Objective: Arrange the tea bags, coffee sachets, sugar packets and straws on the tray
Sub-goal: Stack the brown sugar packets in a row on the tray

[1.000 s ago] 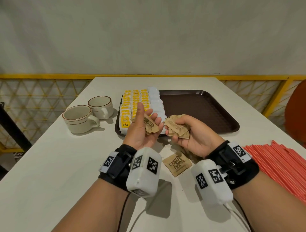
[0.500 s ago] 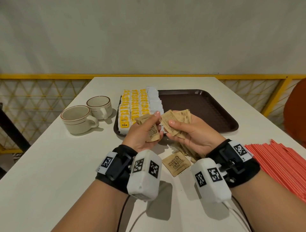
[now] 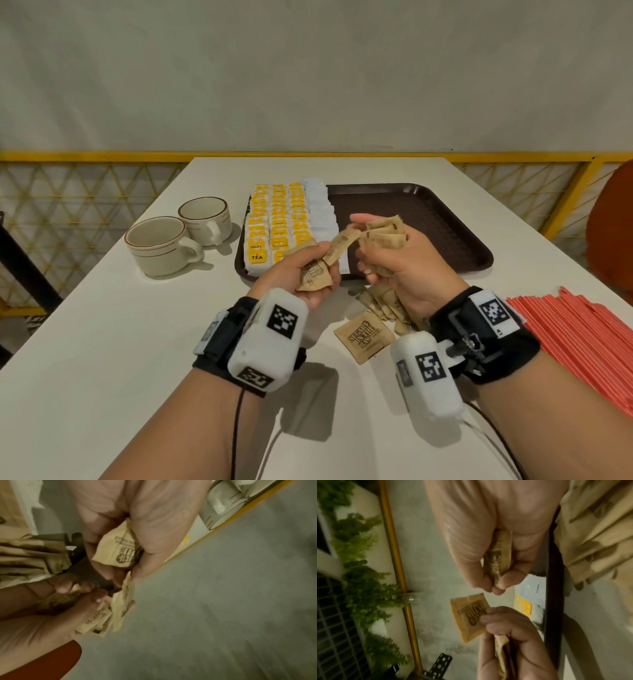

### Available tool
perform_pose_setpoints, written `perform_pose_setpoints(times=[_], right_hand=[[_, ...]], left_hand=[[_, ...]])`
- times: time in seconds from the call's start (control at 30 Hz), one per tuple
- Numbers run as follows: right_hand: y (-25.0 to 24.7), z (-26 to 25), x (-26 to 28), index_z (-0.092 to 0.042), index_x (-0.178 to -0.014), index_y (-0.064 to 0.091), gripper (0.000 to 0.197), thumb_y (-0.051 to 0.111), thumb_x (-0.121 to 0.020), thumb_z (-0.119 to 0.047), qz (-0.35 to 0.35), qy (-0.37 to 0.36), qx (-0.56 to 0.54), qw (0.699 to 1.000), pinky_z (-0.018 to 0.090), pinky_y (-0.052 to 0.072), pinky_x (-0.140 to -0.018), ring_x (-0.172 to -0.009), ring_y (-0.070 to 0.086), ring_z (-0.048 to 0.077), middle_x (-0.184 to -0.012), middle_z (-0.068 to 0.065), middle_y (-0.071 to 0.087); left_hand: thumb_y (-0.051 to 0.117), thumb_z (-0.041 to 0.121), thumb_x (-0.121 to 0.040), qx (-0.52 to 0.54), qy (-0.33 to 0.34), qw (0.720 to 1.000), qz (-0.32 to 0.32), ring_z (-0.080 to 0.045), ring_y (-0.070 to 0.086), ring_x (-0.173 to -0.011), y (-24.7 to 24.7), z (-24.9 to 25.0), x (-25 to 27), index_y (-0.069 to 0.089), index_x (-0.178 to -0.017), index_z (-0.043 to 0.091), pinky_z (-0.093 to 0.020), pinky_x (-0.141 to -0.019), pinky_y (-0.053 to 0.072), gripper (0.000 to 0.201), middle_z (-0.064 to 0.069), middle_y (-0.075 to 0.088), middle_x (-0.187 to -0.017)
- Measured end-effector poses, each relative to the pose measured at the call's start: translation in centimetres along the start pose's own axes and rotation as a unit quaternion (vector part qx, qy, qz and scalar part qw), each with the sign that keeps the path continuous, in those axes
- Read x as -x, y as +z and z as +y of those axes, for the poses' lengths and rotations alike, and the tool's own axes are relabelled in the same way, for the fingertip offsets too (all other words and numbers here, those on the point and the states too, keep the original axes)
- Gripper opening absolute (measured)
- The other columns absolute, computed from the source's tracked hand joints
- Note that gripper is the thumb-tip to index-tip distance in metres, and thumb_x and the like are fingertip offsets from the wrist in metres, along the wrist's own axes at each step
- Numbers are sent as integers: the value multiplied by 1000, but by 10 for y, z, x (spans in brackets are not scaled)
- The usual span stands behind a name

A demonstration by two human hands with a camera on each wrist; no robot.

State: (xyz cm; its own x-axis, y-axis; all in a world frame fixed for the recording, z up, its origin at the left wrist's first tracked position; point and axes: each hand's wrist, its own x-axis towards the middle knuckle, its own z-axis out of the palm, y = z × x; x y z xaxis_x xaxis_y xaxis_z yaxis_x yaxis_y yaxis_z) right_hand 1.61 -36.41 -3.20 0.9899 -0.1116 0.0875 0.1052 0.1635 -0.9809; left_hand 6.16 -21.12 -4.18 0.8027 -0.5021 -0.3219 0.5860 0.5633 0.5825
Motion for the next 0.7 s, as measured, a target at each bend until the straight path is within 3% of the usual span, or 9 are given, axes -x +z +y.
perform_pose_setpoints(times=[0.13, 0.27, 0.37, 0.47, 0.57, 0.7], right_hand=[[6, 1, 3, -10, -106, 69, 20, 66, -87, -5, -6, -15, 72, 997, 22, 43, -45, -61, 57, 15, -80, 8, 69], [2, -1, 1, -10, -94, 66, 10, 69, -85, -12, 56, 18, 51, 997, 22, 44, -46, -58, 58, 14, -79, 7, 69], [1, -1, 0, -4, -100, 65, 19, 70, -84, -13, 70, 47, 18, 996, 21, 46, -46, -60, 61, 14, -88, 14, 69], [3, -1, 0, 0, -105, 64, 23, 68, -86, -12, 61, 74, -28, 995, 20, 48, -46, -59, 62, 13, -86, 14, 69], [5, -2, 1, 2, -105, 63, 20, 65, -88, -9, 48, 92, -49, 993, 19, 49, -46, -58, 63, 12, -80, 11, 70], [5, -2, 1, 3, -99, 64, 12, 62, -88, 0, 56, 84, -75, 992, 19, 54, -52, -65, 68, 15, -81, 16, 70]], left_hand=[[50, 6, -92, -34, -32, 999, -26, -13, 61, -48, 1, -6, 2, 72, -62, 1, -20, -48, 51, 37, -11, 64, -62], [57, 22, -92, -69, -16, 997, 0, -12, 60, -51, 1, -6, 0, 68, -87, 7, -22, -50, 52, 19, -8, 64, -67], [50, 46, -93, -78, 4, 997, 11, -13, 60, -56, 2, -7, -2, 66, -96, 12, -23, -52, 52, 37, -7, 66, -71], [37, 65, -88, -89, 12, 996, -11, -14, 58, -67, 1, -6, -5, 64, -96, 12, -22, -53, 50, 60, -7, 63, -81], [38, 67, -85, -61, 16, 998, -24, -17, 54, -76, 0, -5, -7, 62, -101, 10, -21, -50, 49, 64, -12, 57, -97], [61, 54, -71, -81, 23, 996, -43, -16, 59, -73, -4, -4, -6, 66, -101, 13, -21, -53, 51, 52, -10, 67, -92]])
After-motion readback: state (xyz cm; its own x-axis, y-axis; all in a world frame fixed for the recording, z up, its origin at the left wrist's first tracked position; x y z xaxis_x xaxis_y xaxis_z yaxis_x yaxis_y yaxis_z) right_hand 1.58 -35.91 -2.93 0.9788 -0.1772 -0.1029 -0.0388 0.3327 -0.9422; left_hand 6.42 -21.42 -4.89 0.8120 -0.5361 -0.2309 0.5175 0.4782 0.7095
